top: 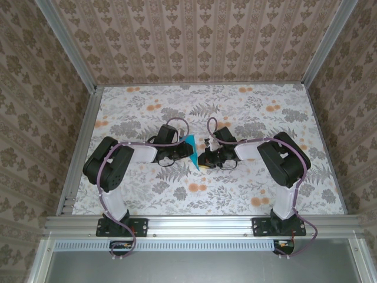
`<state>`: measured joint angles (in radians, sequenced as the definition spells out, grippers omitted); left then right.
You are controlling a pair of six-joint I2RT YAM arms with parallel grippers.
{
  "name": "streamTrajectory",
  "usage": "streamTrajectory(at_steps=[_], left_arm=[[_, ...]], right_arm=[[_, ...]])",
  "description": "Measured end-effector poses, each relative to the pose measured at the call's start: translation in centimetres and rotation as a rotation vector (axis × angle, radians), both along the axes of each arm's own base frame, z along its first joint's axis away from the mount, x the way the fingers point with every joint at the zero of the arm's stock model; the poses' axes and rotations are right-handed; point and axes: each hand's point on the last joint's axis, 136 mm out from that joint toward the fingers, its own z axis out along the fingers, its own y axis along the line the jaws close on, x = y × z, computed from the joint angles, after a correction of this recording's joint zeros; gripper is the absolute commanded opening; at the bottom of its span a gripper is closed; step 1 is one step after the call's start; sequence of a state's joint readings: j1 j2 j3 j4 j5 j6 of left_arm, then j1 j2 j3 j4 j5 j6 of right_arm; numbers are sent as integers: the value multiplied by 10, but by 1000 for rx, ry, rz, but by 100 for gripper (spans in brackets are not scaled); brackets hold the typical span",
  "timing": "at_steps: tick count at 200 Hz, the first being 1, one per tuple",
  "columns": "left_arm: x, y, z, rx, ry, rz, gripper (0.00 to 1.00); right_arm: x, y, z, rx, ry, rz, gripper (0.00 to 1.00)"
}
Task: Fold a paper plane with a square sheet of paper (pick it up from the middle)
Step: Fold the wing for the fifth time at the center of the table.
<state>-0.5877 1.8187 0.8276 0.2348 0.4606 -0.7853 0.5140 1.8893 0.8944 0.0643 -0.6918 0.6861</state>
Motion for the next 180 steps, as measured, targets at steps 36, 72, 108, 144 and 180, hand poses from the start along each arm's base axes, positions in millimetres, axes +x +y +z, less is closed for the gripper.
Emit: streamTrajectory(at_steps=[36,72,108,144,180], left_arm=[[0,0,0,4,11,2,22],[1,0,-1,6,18,5,22],[1,-1,-1,11,27,5,21],[2,-2,-2,19,51,8,21],[5,-4,-2,35,72,8,21]], right_arm=[[-2,0,-2,-14,-16,21,8],[-3,1,-2,-52,-36,42,6],[-3,0,-2,-90,-64,51,9],[-7,-4,11,-85,-86,38,13],[-3,-2,42,-45,-163,29,13]])
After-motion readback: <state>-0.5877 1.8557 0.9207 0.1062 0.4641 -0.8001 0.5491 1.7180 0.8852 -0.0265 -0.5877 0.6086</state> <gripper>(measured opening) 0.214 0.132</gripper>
